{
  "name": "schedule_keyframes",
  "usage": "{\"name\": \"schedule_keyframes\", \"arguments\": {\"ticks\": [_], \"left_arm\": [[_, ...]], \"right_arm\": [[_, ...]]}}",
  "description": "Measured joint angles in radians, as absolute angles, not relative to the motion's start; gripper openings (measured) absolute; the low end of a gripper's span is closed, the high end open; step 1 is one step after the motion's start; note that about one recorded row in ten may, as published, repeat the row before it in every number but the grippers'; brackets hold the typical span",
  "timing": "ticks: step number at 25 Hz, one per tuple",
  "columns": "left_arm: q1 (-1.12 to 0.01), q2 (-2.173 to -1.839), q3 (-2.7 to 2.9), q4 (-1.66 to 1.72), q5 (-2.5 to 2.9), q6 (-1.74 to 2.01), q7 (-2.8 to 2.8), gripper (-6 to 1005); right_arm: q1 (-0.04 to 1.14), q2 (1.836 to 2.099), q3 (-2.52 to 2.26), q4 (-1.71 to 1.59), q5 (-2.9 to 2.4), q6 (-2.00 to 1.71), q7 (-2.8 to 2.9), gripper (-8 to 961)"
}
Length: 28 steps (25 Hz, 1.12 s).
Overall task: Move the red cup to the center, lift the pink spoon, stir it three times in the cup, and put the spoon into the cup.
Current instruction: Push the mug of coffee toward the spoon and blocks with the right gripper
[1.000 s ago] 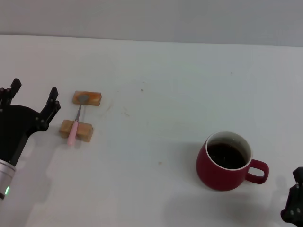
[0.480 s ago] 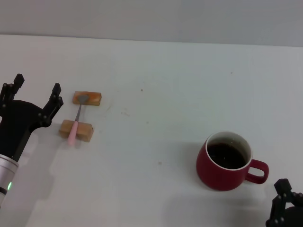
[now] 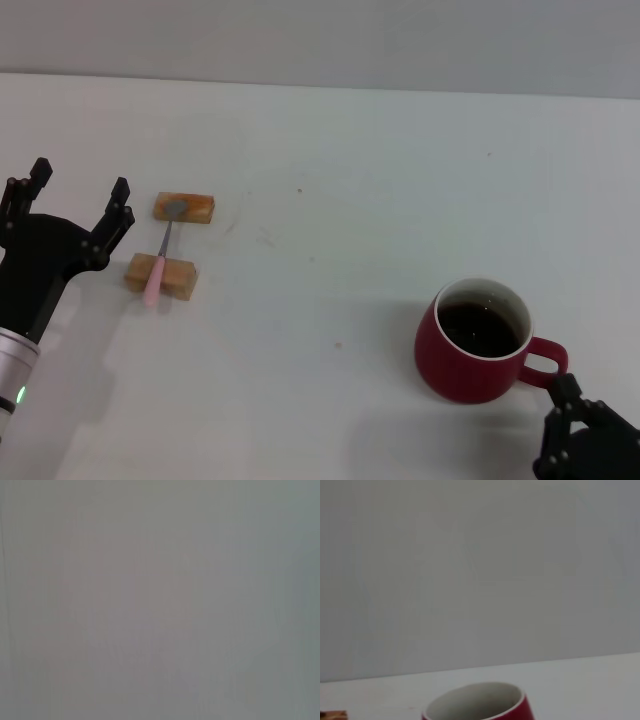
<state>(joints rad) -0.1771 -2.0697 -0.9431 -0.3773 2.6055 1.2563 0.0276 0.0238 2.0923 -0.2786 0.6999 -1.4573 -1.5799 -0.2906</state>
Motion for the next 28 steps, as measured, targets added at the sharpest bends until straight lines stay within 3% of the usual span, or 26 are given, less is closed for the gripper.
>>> {"name": "schedule_keyframes", "arguments": {"ticks": [28], "left_arm": [[-0.172,-2.071,-0.931,-0.377,2.606,1.259,0.024,860]], "right_arm": [[0.087,2.092,-0.264,0.703,-1.457,-1.542,-0.287,-1]]}}
